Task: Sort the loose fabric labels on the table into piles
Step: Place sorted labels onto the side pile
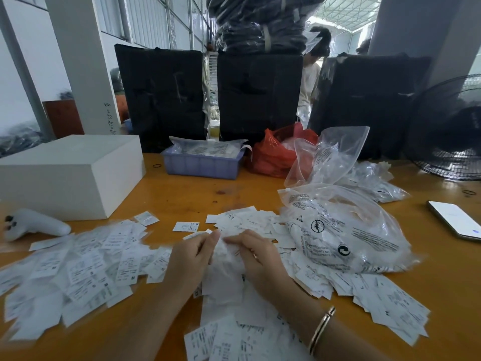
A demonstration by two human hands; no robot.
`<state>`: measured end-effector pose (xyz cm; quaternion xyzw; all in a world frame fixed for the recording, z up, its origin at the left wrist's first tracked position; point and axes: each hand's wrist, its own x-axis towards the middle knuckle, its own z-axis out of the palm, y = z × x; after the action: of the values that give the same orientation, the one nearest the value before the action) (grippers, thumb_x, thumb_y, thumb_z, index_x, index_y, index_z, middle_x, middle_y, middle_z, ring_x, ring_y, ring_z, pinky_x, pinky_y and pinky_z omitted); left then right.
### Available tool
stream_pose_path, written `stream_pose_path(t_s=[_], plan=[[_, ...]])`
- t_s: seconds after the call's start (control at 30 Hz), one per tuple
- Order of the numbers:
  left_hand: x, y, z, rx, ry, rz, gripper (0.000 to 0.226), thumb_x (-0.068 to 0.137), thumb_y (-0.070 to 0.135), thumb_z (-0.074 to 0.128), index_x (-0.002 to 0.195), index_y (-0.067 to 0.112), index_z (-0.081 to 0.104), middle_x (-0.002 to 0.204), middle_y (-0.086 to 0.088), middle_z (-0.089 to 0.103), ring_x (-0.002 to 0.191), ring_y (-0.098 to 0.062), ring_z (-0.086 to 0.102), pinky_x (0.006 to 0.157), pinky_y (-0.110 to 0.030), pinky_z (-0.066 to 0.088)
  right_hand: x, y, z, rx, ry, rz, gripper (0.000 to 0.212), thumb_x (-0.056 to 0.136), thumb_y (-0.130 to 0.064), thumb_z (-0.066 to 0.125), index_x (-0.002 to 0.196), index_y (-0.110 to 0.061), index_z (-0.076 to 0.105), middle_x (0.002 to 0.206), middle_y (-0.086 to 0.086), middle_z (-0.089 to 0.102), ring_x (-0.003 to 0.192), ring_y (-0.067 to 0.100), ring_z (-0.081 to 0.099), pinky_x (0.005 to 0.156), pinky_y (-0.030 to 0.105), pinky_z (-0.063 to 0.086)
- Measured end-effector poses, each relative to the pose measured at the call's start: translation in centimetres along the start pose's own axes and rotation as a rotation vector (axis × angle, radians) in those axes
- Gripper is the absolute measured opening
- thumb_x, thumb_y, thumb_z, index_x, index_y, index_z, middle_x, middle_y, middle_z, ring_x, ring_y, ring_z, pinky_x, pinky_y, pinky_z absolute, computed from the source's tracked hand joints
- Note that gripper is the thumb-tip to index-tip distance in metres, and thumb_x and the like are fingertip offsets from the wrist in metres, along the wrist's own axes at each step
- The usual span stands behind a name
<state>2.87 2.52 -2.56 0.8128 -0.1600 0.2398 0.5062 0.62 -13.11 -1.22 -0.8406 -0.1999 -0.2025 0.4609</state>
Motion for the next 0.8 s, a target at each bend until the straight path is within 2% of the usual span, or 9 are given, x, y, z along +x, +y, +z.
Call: stream_pose_path(t_s=[0.13, 0.23, 0.27, 0.4, 0.47, 0.57, 0.67, 0.73, 0.8], plan=[[0.2, -0.1, -0.3, 0.013, 0.101, -0.02, 0.044, 0.089, 0.044, 0.045, 0.051, 0.021, 0.046, 0.041, 0.007, 0.045, 0.045, -0.003, 0.047, 0.046, -0.014, 0.037, -0.1, 0.4, 0.0, -0.012, -0.164, 0.048, 0.038, 0.085, -0.046, 0.052, 0.103, -0.02, 0.073, 0.083, -0.02, 0.06, 0.08, -0.003, 0.056, 0.079, 0.024, 0.043], [0.4, -0.1, -0.5, 0.011, 0.117, -0.029, 0.044, 0.086, 0.047, 0.041, 0.054, 0.017, 0.05, 0.047, 0.006, 0.048, 0.047, -0.001, 0.05, 0.049, -0.011, 0.04, 0.2, 0.7, -0.1, 0.037, -0.141, 0.157, 0.012, 0.088, -0.025, 0.064, 0.092, -0.024, 0.075, 0.079, -0.017, 0.065, 0.078, 0.0, 0.059, 0.073, 0.017, 0.046], [0.4, -0.1, -0.5, 0.006, 0.109, -0.038, 0.043, 0.085, 0.047, 0.041, 0.055, 0.018, 0.052, 0.049, 0.006, 0.051, 0.049, 0.0, 0.053, 0.051, -0.008, 0.04, 0.2, 0.7, -0.2, 0.108, -0.104, 0.213, 0.012, 0.089, -0.022, 0.064, 0.087, -0.028, 0.074, 0.078, -0.016, 0.067, 0.076, 0.0, 0.06, 0.071, 0.016, 0.047], [0.4, 0.3, -0.3, -0.041, 0.027, -0.11, 0.046, 0.085, 0.052, 0.039, 0.062, 0.019, 0.063, 0.06, 0.004, 0.065, 0.061, 0.0, 0.061, 0.058, -0.006, 0.044, 0.3, 0.5, -0.9, 0.332, 0.011, 0.37, 0.017, 0.088, -0.023, 0.064, 0.075, -0.027, 0.073, 0.07, -0.005, 0.068, 0.064, 0.008, 0.056, 0.059, 0.018, 0.042], [0.3, 0.6, -0.4, -0.099, -0.065, -0.137, 0.055, 0.09, 0.062, 0.034, 0.074, 0.022, 0.068, 0.067, 0.006, 0.068, 0.068, 0.001, 0.061, 0.062, -0.007, 0.046, 0.3, 0.4, -1.0, 0.35, 0.02, 0.391, 0.021, 0.088, -0.024, 0.066, 0.067, -0.025, 0.071, 0.064, -0.001, 0.061, 0.06, 0.009, 0.049, 0.055, 0.019, 0.037], [0.3, 1.3, -0.6, -0.227, -0.205, -0.166, 0.057, 0.075, 0.078, 0.039, 0.097, 0.031, 0.063, 0.08, 0.017, 0.068, 0.074, 0.003, 0.061, 0.063, -0.009, 0.047, 0.2, 0.3, -1.0, 0.332, 0.005, 0.387, 0.024, 0.086, -0.026, 0.068, 0.062, -0.025, 0.067, 0.058, -0.003, 0.054, 0.055, 0.009, 0.043, 0.052, 0.019, 0.033], [0.2, 1.5, -0.7, -0.282, -0.241, -0.2, 0.037, 0.074, 0.055, 0.068, 0.102, 0.032, 0.062, 0.081, 0.015, 0.067, 0.073, -0.001, 0.062, 0.059, -0.013, 0.049, 0.1, 0.2, -0.9, 0.244, -0.021, 0.318, 0.019, 0.084, -0.025, 0.07, 0.066, -0.025, 0.066, 0.061, -0.006, 0.059, 0.058, 0.006, 0.049, 0.055, 0.019, 0.039], [0.1, 1.4, -0.7, -0.22, -0.23, -0.156, 0.017, 0.077, 0.033, 0.072, 0.093, 0.03, 0.068, 0.082, 0.014, 0.067, 0.076, -0.003, 0.062, 0.063, -0.015, 0.051, 0.1, 0.1, -0.9, 0.184, -0.034, 0.265, 0.014, 0.084, -0.025, 0.07, 0.07, -0.024, 0.067, 0.066, -0.004, 0.062, 0.06, 0.006, 0.052, 0.057, 0.019, 0.041], [0.1, 1.4, -0.7, -0.191, -0.219, -0.138, 0.007, 0.079, 0.022, 0.073, 0.083, 0.027, 0.071, 0.08, 0.013, 0.068, 0.076, -0.003, 0.062, 0.063, -0.013, 0.05, 0.1, 0.1, -0.9, 0.188, -0.028, 0.249, 0.013, 0.084, -0.025, 0.07, 0.071, -0.022, 0.068, 0.066, -0.006, 0.063, 0.061, 0.004, 0.053, 0.059, 0.018, 0.042]])
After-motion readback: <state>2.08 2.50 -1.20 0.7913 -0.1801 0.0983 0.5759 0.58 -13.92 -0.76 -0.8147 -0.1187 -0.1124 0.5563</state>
